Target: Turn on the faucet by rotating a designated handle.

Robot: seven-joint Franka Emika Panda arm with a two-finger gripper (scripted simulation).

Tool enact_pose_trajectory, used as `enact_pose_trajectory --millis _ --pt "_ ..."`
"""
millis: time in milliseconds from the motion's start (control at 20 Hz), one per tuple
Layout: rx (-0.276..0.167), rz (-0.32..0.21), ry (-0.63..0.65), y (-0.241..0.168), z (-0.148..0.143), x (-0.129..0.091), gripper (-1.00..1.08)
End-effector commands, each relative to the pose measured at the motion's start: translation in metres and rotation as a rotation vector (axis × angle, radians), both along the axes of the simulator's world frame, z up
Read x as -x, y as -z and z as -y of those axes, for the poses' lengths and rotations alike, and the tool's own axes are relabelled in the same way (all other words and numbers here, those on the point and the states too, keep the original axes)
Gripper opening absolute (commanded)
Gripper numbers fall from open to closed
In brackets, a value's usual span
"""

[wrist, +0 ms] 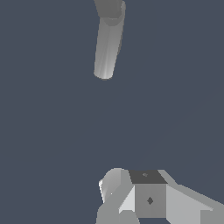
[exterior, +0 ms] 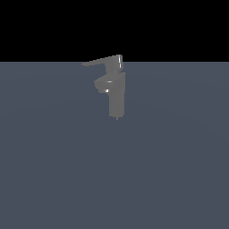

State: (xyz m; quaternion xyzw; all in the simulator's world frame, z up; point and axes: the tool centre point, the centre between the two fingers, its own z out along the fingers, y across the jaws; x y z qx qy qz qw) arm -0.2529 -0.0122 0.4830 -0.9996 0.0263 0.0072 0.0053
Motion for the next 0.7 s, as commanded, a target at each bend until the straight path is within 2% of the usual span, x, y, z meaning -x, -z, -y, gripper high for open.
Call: enact_pose_trajectory --millis 0,450,650 --pt "0.0 0.0 0.0 0.0 0.0 0.0 -1.0" --pt "0.039 -0.004 -0.059 0.0 -0.018 0.0 -1.0" --pt "0.041 -0.004 -0.063 0.0 -0.018 0.001 -1.0"
